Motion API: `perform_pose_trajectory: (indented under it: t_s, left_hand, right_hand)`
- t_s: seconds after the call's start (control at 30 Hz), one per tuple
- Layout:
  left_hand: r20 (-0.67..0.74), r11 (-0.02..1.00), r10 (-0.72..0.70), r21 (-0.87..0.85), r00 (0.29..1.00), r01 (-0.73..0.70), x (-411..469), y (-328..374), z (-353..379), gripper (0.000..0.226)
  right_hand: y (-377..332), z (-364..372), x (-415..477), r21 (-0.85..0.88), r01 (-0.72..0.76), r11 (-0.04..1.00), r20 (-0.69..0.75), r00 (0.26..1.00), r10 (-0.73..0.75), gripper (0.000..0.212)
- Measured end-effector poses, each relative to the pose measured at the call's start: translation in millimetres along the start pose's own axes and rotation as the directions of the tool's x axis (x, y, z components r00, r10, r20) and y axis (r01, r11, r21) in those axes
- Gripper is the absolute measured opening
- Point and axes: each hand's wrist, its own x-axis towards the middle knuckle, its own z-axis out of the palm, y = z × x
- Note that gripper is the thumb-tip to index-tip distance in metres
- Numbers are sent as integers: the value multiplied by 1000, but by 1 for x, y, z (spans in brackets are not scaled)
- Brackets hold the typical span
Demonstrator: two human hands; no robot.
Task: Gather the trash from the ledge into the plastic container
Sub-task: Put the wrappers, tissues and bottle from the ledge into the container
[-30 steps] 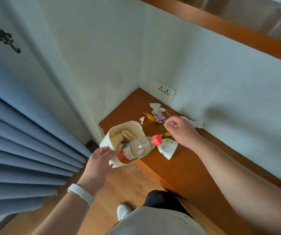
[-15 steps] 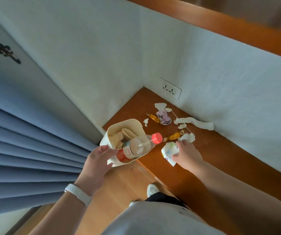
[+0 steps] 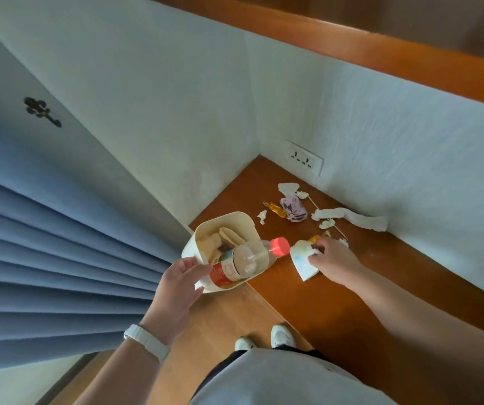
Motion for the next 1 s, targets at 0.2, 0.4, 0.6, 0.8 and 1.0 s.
perform_pose_trajectory:
  t_s: [0.2, 0.4, 0.6, 0.8, 1.0]
  left_hand:
    - [45, 1000, 3, -7, 999, -3, 0, 2, 10, 20]
    - [45, 999, 47, 22, 998, -48, 0, 3, 24, 27]
    - [65, 999, 47, 14, 997, -48, -7, 8, 34, 25]
    - [66, 999, -7, -34, 998, 9, -11, 13, 39, 29]
    - [64, 1000, 18, -11, 998, -18, -14, 15, 40, 30]
  right_hand:
    - [-34, -53, -19, 359, 113, 927, -252, 967, -20, 23]
    - [-98, -98, -53, 349, 319, 881, -345, 918, -196, 19]
    - [-126, -79, -64, 129, 374, 918, -192, 918, -347, 18]
    - [-137, -60, -58, -31, 367, 930, -54, 928, -368, 20]
    - [-145, -59, -51, -97, 403, 910, 78, 914, -397, 44]
